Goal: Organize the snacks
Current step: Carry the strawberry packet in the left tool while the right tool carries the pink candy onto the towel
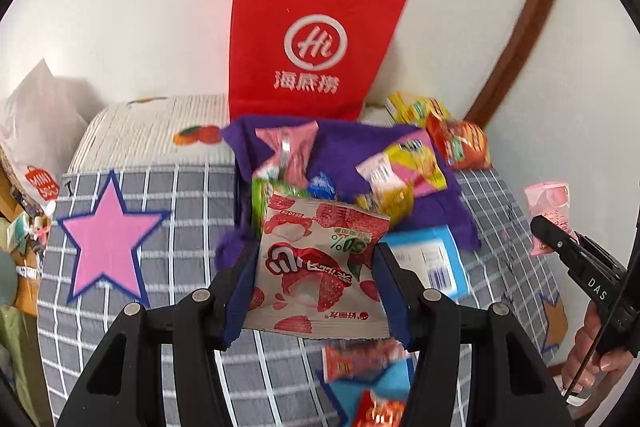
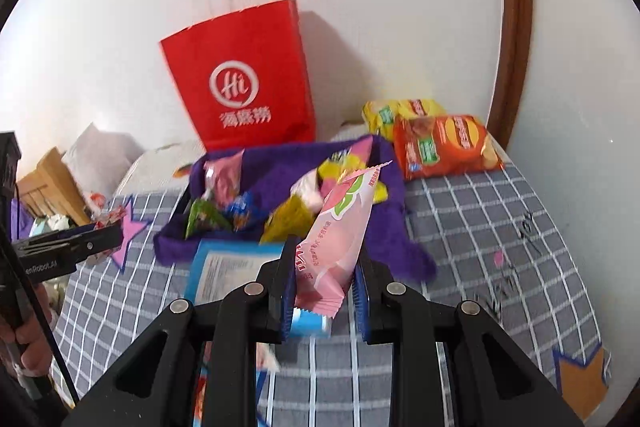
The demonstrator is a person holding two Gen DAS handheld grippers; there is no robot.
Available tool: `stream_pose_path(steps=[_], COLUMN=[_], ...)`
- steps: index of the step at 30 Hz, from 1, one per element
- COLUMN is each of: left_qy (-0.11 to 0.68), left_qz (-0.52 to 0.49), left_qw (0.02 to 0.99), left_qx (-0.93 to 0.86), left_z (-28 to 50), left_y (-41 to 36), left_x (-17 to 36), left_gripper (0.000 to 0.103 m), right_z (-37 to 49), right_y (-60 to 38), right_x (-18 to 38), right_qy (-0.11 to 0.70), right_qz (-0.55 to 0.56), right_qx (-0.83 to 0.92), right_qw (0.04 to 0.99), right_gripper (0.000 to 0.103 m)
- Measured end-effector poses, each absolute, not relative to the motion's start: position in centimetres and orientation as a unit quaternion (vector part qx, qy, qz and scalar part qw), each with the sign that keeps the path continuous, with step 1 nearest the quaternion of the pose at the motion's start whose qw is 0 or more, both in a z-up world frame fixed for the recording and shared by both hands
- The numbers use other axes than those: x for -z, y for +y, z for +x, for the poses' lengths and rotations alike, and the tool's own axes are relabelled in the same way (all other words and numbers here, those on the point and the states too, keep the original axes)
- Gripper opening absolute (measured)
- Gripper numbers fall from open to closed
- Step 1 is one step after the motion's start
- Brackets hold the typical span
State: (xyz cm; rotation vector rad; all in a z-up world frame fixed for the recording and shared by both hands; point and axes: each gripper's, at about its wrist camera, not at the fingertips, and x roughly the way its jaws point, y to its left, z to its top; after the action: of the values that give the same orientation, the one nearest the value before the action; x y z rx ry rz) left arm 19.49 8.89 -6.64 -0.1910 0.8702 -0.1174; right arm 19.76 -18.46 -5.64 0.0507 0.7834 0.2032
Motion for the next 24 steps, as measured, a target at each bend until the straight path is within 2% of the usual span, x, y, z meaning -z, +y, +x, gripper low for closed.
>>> stream_pose_path(steps=[16,24], left_qy=[0.398,0.390], left_qz=[-0.104,-0.115], left_qw=[0.910,0.913], left_qx=[0.040,0.027], left_z=[28.3,30.6], left_y=[8.7,9.2], left_x=[4.6,5.7], left_gripper=[0.055,0.055], right_z=[31.0,33.6], right_y=[-14.8,-13.5], right_x=[3.7,6.1], right_qy=[0.395,0.408], right_qz=[0.029,0.022], right_qx=[-0.150,-0.175], right_qw=[0.906,0.896], right_gripper=[0.025,0.025])
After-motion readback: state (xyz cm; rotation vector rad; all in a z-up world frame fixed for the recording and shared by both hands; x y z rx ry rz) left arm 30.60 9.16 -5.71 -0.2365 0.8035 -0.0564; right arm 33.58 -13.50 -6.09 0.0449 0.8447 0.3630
